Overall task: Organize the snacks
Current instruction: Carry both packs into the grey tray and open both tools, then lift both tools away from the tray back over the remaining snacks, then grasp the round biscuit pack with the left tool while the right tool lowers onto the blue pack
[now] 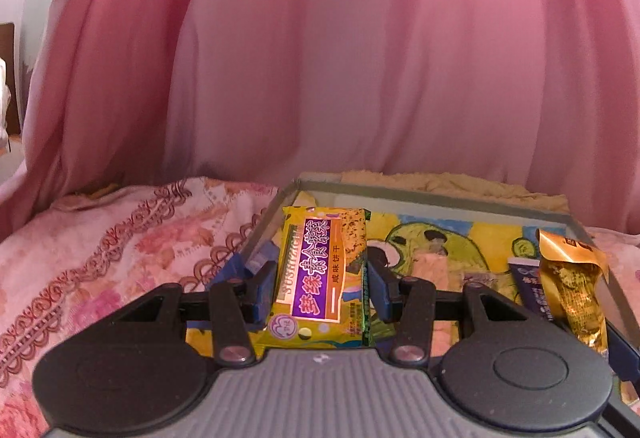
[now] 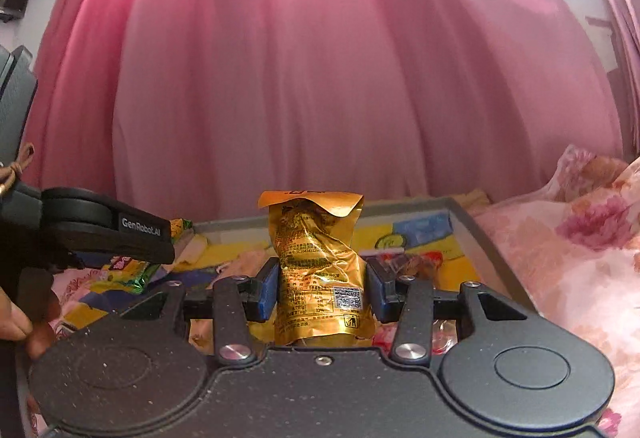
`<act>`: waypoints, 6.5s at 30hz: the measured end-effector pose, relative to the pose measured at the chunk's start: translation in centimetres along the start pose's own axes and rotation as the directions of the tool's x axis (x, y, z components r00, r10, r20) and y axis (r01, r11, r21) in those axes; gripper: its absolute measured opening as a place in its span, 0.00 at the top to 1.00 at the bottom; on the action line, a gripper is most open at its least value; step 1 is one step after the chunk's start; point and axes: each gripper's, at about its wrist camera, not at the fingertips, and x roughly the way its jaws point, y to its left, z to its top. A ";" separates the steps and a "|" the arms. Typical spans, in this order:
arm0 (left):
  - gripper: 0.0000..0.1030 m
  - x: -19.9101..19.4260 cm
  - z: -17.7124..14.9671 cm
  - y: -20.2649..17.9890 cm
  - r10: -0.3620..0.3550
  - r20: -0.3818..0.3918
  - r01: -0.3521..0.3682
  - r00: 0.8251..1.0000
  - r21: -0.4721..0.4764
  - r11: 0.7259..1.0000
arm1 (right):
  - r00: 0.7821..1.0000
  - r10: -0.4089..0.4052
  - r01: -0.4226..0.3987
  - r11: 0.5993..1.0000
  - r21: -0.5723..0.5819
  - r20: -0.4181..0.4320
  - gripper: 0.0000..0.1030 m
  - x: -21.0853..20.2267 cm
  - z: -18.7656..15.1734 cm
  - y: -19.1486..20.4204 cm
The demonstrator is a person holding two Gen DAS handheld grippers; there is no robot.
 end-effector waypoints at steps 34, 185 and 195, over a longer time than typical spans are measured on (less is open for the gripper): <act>0.49 3.0 -2.0 0.5 0.007 -0.113 -0.011 0.994 -0.036 0.999 | 0.993 -0.001 -0.001 1.000 -0.017 -0.120 0.54 2.8 -0.2 -0.1; 0.49 -11.1 -13.7 15.1 -0.094 -0.284 0.045 0.954 -0.174 0.984 | 0.788 0.352 -0.549 0.772 -0.320 -0.505 0.13 -11.3 -8.8 11.6; 0.50 -12.6 -13.8 15.7 -0.081 -0.275 0.030 0.958 -0.184 0.982 | 0.757 0.400 -0.579 0.778 -0.245 -0.517 0.24 -9.8 -9.1 11.2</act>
